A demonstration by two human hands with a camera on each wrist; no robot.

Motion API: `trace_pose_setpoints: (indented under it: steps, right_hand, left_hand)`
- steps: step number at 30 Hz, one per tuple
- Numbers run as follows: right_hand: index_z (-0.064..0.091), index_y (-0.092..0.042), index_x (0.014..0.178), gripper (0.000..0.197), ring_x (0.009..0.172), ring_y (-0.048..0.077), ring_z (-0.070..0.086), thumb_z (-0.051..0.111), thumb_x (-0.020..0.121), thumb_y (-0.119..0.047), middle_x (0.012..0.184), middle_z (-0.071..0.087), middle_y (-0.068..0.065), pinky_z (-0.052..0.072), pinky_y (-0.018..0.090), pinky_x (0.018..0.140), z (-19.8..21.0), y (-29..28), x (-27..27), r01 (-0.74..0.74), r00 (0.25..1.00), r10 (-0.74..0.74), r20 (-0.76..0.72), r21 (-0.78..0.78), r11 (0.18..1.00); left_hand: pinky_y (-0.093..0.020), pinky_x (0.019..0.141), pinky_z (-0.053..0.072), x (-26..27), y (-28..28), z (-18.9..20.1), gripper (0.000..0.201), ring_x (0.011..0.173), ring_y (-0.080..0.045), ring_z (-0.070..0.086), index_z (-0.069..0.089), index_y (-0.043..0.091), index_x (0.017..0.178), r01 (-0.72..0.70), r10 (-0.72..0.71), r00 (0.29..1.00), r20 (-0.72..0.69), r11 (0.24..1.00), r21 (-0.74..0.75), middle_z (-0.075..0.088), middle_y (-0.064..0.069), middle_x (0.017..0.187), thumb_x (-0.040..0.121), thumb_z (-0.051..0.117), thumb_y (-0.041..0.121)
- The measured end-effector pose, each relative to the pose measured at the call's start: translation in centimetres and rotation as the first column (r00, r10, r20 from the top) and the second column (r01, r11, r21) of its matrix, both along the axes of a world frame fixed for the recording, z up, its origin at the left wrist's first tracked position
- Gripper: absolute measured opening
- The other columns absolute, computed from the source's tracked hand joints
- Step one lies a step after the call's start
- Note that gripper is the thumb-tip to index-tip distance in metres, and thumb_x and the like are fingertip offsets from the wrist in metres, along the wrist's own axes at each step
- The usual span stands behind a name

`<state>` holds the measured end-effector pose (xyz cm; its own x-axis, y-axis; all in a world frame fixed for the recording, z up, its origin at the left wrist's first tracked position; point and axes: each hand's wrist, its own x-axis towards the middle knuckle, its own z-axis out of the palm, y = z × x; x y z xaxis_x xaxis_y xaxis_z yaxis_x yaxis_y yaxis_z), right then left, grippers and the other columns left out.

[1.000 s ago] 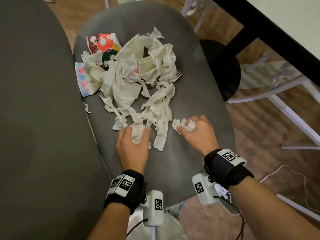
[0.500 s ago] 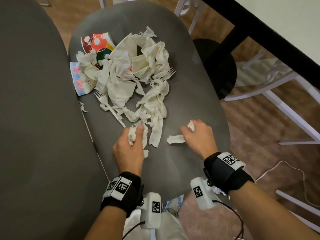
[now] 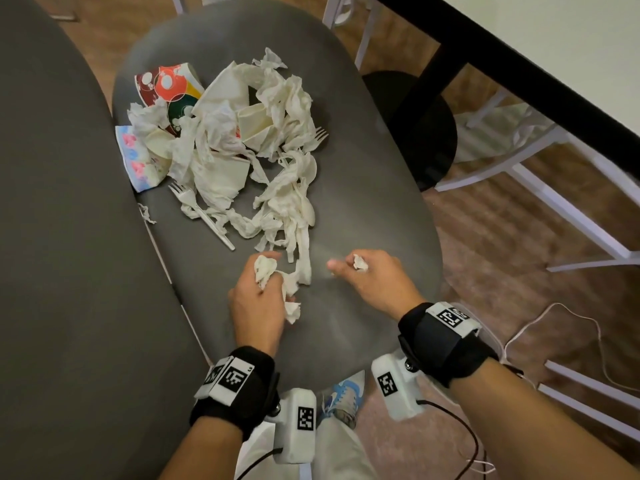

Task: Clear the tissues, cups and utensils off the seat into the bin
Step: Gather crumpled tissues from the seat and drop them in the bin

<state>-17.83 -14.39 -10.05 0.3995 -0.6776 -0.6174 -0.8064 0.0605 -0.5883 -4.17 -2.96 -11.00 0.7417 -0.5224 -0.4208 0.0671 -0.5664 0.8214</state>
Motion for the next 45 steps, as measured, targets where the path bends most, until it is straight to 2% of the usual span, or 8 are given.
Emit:
trace_pose_setpoints:
  steps: [7, 13, 17, 24, 31, 34, 39, 45]
  right_hand:
    - [0.050, -0.012, 0.089, 0.008, 0.042, 0.024, 0.058, 0.046, 0.091, -0.004, 0.072, 0.066, 0.014, 0.047, 0.026, 0.040, -0.5, 0.2, -0.7, 0.158, 0.985, -0.165, 0.047, 0.122, 0.980]
    - [0.054, -0.017, 0.080, 0.031, 0.061, 0.010, 0.050, 0.048, 0.097, -0.042, 0.064, 0.052, -0.007, 0.037, 0.018, 0.055, -0.5, 0.5, -1.6, 0.004, 1.000, -0.003, 0.020, -0.074, 0.997]
    - [0.058, -0.011, 0.075, 0.066, 0.074, 0.017, 0.055, 0.030, 0.089, -0.070, 0.071, 0.059, -0.002, 0.039, 0.031, 0.066, 1.2, 1.0, -1.8, 0.012, 1.000, -0.012, -0.026, -0.003, 1.000]
    - [0.045, -0.016, 0.105, 0.012, 0.087, 0.023, 0.054, 0.037, 0.100, -0.023, 0.092, 0.057, 0.002, 0.034, 0.030, 0.068, -0.4, 1.3, -4.3, 0.140, 0.990, -0.139, -0.022, 0.028, 0.990]
    - [0.052, -0.024, 0.114, 0.023, 0.079, 0.018, 0.061, 0.053, 0.093, -0.014, 0.095, 0.064, -0.001, 0.046, 0.027, 0.074, -1.0, 2.3, -10.0, 0.365, 0.924, -0.358, 0.134, -0.034, 0.930]
    - [0.060, -0.023, 0.095, 0.003, 0.047, 0.016, 0.055, 0.058, 0.093, -0.020, 0.081, 0.067, 0.010, 0.046, 0.027, 0.044, -1.1, 2.7, -13.6, 0.569, 0.806, -0.563, 0.180, 0.024, 0.822]
    - [0.063, -0.018, 0.074, 0.026, 0.053, 0.011, 0.054, 0.056, 0.094, -0.033, 0.057, 0.059, -0.003, 0.041, 0.032, 0.057, -2.1, 3.9, -20.7, 0.575, 0.818, -0.573, 0.050, -0.080, 0.814]
    - [0.065, -0.005, 0.091, 0.034, 0.082, 0.026, 0.058, 0.043, 0.099, -0.029, 0.087, 0.065, 0.009, 0.040, 0.035, 0.069, -4.5, 6.1, -27.8, 0.610, 0.779, -0.614, -0.128, -0.072, 0.789]
  left_hand:
    - [-0.028, 0.054, 0.037, -0.7, -0.3, 0.2, 0.046, 0.051, -0.013, 0.037, 0.041, 0.020, 0.057, 0.057, -0.058, 0.994, 0.090, 0.998, 0.016, 0.042, 0.010, 0.047, 0.070, 0.081, 0.040]
    - [-0.026, 0.055, 0.040, -1.5, -0.8, -0.1, 0.042, 0.048, -0.010, 0.049, 0.063, 0.016, 0.058, 0.095, -0.095, 0.995, -0.002, 0.995, 0.023, 0.060, 0.000, 0.051, 0.084, 0.064, 0.049]
    - [-0.036, 0.067, 0.044, -2.5, -1.6, 1.4, 0.062, 0.062, -0.019, 0.054, 0.048, 0.018, 0.055, 0.170, -0.164, 0.984, -0.075, 0.983, 0.072, 0.058, 0.003, 0.060, 0.087, 0.037, 0.070]
    - [-0.036, 0.069, 0.059, -4.1, -2.9, 0.4, 0.026, 0.087, -0.019, 0.063, 0.060, 0.024, 0.088, 0.258, -0.253, 0.893, -0.372, 0.965, -0.039, 0.051, -0.013, 0.111, 0.089, 0.046, 0.002]
    - [-0.031, 0.054, 0.054, -7.5, -4.9, 1.2, 0.028, 0.060, -0.021, 0.061, 0.062, 0.005, 0.065, 0.387, -0.360, 0.843, -0.399, 0.922, -0.014, 0.061, -0.011, 0.071, 0.080, 0.048, -0.015]
    - [-0.014, 0.035, 0.028, -10.0, -5.9, 2.2, 0.021, 0.046, -0.022, 0.042, 0.047, 0.001, 0.058, 0.411, -0.380, 0.787, -0.486, 0.911, -0.047, 0.048, -0.005, 0.049, 0.072, 0.039, -0.012]
    - [-0.028, 0.051, 0.034, -14.7, -6.7, 1.9, 0.050, 0.050, -0.020, 0.040, 0.050, 0.009, 0.065, 0.634, -0.538, 0.675, -0.506, 0.773, 0.023, 0.045, -0.004, 0.055, 0.084, 0.045, 0.055]
    - [-0.040, 0.095, 0.043, -21.2, -7.5, -0.7, 0.016, 0.107, -0.023, 0.056, 0.057, 0.037, 0.100, 0.863, -0.781, 0.474, -0.407, 0.503, 0.040, 0.057, -0.004, 0.118, 0.091, 0.047, 0.030]
